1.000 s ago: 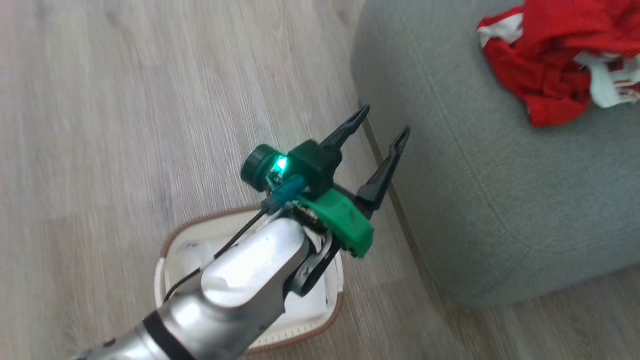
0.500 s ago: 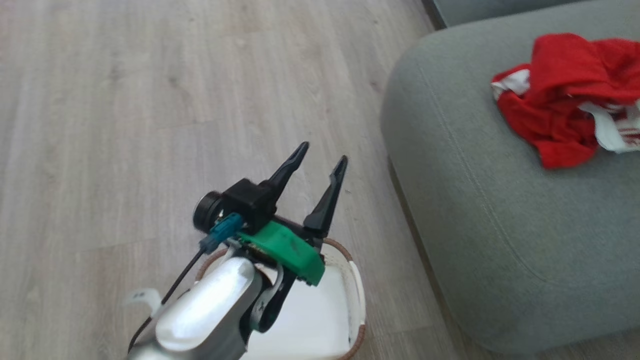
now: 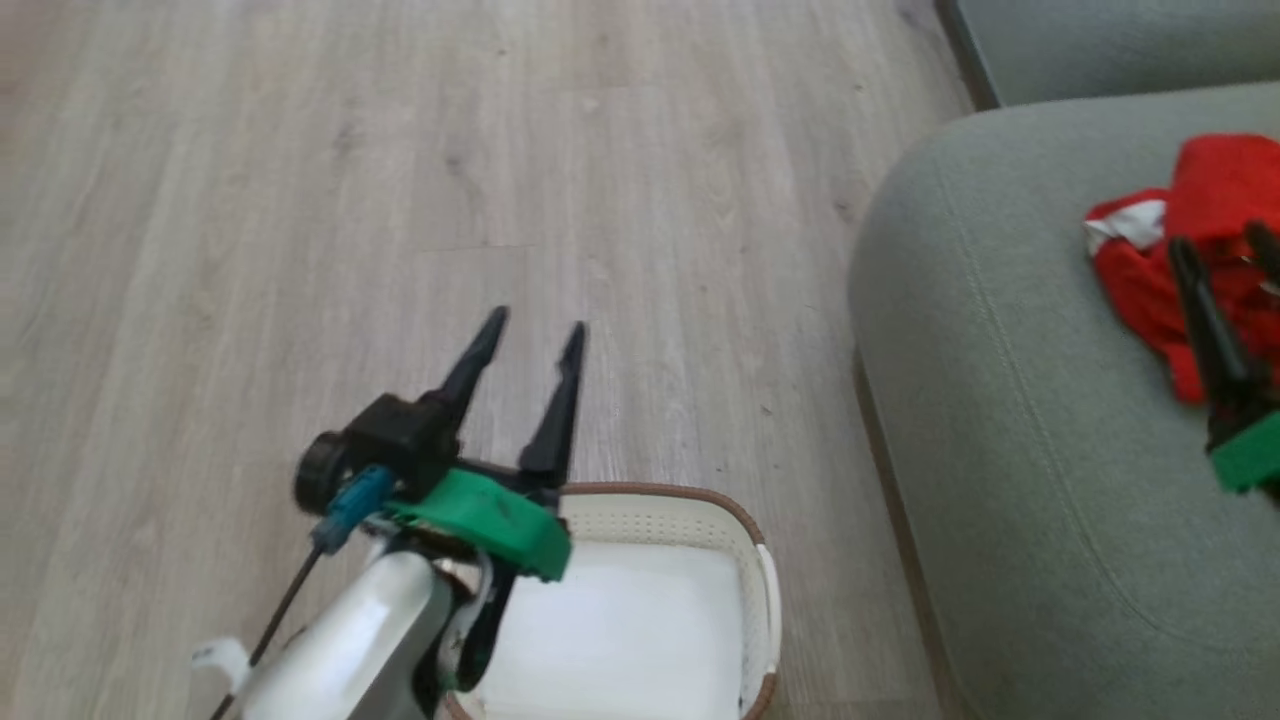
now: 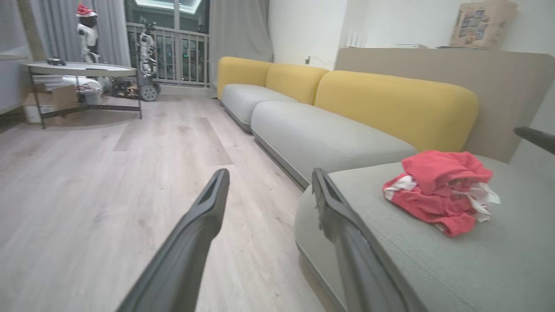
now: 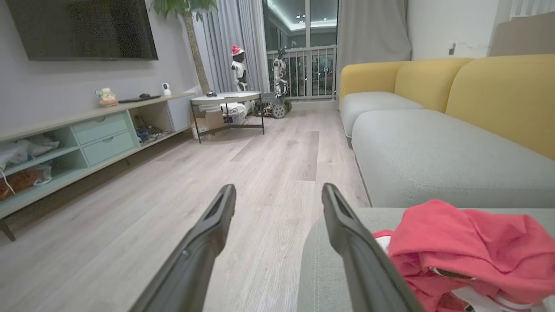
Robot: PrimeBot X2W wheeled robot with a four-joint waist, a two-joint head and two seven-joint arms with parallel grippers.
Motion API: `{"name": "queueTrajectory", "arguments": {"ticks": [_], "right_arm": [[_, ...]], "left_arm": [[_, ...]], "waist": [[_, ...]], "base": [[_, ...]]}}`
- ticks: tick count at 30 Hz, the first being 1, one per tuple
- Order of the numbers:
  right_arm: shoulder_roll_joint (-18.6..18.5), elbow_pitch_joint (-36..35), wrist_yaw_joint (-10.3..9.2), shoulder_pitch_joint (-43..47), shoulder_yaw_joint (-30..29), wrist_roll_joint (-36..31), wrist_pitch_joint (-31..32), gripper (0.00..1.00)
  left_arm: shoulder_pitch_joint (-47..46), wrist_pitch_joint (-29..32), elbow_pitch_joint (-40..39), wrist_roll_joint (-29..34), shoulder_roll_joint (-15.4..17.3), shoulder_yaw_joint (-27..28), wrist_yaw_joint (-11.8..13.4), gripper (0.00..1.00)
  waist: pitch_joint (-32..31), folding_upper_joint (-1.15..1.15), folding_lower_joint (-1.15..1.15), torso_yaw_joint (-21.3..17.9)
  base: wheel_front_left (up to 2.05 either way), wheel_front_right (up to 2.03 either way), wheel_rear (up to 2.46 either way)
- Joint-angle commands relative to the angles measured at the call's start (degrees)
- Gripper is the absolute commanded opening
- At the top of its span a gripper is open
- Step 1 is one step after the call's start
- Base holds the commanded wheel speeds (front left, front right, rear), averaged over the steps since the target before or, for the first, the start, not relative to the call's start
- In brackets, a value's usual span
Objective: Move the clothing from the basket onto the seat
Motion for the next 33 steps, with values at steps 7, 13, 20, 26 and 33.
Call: {"name": "queueTrajectory", "arguments": {"ticks": [7,13,20,26,33], "right_arm": [[11.7,-9.97,-0.01,13.77,-13.63,-12.51,-0.53,1.0],[20.27,-12.9,-0.01,19.62,-16.75,-18.9,-0.53,1.0],[23.42,-12.72,-0.01,20.7,-15.69,-22.18,-0.53,1.0],[24.61,-12.58,-0.01,20.86,-13.5,-23.06,-0.53,1.0],[25.62,-11.94,-0.01,21.28,-13.31,-23.76,-0.53,1.0]], "left_arm": [[4.56,-0.54,-2.3,2.45,1.98,9.81,1.97,1.0],[12.98,-0.54,-3.05,6.89,-0.61,19.29,0.62,1.0],[18.9,-0.55,-1.29,14.9,-5.28,26.89,-4.39,1.0],[20.54,-0.55,-0.21,20.01,-8.45,31.23,-7.82,1.0],[21.16,-0.55,-0.17,23.16,-10.41,34.71,-10.28,1.0]], "waist": [[-0.65,0.0,0.0,2.86],[-0.65,0.0,0.0,3.28],[-0.97,0.0,0.0,3.11],[-1.07,0.0,0.0,3.04],[-1.2,0.0,0.0,2.8]], "base": [[0.0,0.0,0.0],[0.0,0.0,0.0],[0.0,0.0,0.0],[0.0,0.0,0.0],[0.0,0.0,0.0]]}}
